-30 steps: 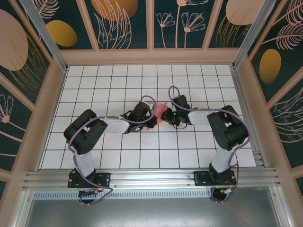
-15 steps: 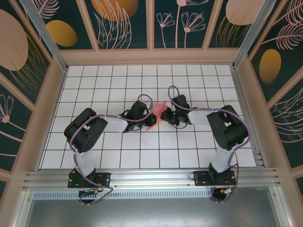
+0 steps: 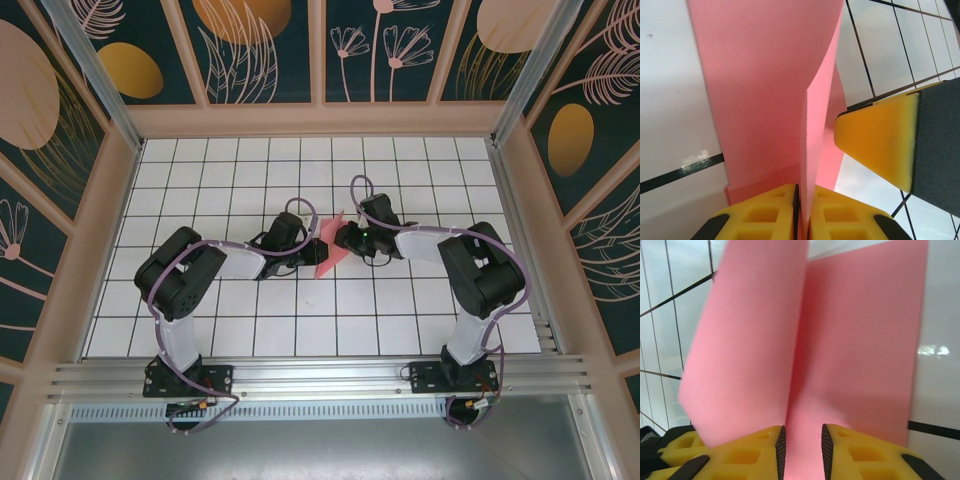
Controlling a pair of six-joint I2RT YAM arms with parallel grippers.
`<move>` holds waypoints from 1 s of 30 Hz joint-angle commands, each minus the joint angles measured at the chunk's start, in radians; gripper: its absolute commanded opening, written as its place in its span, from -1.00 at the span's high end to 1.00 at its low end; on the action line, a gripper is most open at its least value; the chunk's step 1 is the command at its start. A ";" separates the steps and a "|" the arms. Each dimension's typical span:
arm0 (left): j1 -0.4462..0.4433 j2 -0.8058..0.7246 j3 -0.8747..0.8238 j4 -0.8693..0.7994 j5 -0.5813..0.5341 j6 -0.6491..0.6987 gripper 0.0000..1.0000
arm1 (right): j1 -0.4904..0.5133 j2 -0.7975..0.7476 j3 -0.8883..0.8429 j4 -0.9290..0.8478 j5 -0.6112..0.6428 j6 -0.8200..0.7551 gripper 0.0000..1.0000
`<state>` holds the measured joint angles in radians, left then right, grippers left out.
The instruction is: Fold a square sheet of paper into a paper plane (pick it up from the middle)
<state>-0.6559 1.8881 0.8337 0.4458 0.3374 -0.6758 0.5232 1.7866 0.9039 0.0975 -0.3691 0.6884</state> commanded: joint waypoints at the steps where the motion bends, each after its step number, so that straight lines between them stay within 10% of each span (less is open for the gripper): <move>1: 0.009 0.023 -0.016 0.022 0.022 -0.013 0.70 | 0.012 -0.020 0.045 -0.010 -0.022 -0.033 0.36; 30: 0.018 0.034 -0.045 0.062 0.040 -0.053 0.52 | 0.018 0.130 0.120 -0.066 0.005 -0.031 0.09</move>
<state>-0.6460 1.9114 0.8158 0.5003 0.3737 -0.7132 0.5350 1.8889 1.0042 0.0711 -0.3912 0.6430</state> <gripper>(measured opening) 0.236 0.458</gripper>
